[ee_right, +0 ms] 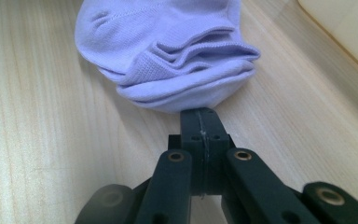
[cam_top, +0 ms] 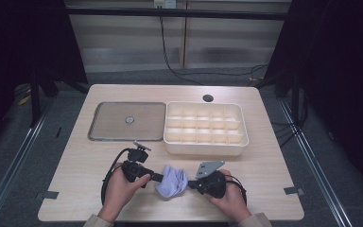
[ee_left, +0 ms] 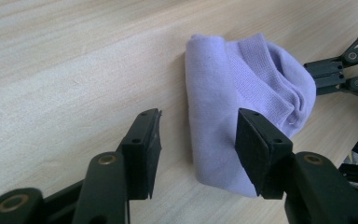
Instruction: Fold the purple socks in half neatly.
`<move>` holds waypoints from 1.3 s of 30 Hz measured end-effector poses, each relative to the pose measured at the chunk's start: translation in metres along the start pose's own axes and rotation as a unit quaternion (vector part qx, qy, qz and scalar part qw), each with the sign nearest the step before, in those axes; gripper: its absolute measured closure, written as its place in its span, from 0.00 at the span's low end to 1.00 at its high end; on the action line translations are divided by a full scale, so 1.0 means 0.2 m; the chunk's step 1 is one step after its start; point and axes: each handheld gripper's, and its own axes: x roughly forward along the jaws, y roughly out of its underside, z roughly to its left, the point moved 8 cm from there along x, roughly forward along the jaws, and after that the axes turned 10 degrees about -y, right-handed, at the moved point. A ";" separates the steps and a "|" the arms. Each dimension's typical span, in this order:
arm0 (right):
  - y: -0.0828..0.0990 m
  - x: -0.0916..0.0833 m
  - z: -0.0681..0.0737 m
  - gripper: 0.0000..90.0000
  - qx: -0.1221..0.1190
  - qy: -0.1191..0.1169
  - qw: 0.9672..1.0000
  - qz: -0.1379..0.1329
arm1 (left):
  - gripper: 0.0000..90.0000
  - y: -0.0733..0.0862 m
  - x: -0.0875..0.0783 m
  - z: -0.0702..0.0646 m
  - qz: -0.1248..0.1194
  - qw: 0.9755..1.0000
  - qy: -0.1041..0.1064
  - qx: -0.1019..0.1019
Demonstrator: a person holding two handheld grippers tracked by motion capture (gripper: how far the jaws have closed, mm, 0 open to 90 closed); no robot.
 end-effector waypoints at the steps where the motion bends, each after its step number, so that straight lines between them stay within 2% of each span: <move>1: 0.00 0.00 0.00 1.00 0.000 0.000 1.000 0.000 | 0.57 0.00 0.00 0.00 -0.002 1.000 0.002 -0.003; 13: 0.00 0.00 0.00 1.00 -0.003 0.000 1.000 0.000 | 0.62 0.00 0.01 -0.02 0.007 1.000 0.015 -0.006; 16: 0.00 0.00 0.00 1.00 -0.003 -0.001 1.000 0.000 | 0.66 0.00 0.02 -0.04 0.005 1.000 0.015 -0.011; 18: 0.00 0.00 0.00 1.00 -0.002 0.000 1.000 0.000 | 0.67 0.00 0.02 -0.04 0.009 1.000 0.016 -0.004; 19: 0.00 0.00 0.00 1.00 -0.002 0.000 1.000 0.000 | 0.69 -0.01 0.02 -0.04 0.006 1.000 0.016 -0.010; 31: 0.00 0.00 0.00 1.00 -0.001 0.000 1.000 0.000 | 0.81 -0.01 0.02 -0.05 0.010 1.000 0.015 -0.004; 36: 0.00 0.00 0.00 1.00 0.000 0.001 1.000 0.001 | 0.92 -0.01 0.02 -0.07 0.014 1.000 0.020 -0.009; 39: 0.00 0.00 0.00 1.00 0.001 0.002 1.000 0.002 | 0.94 -0.01 0.01 -0.07 0.015 1.000 0.019 -0.005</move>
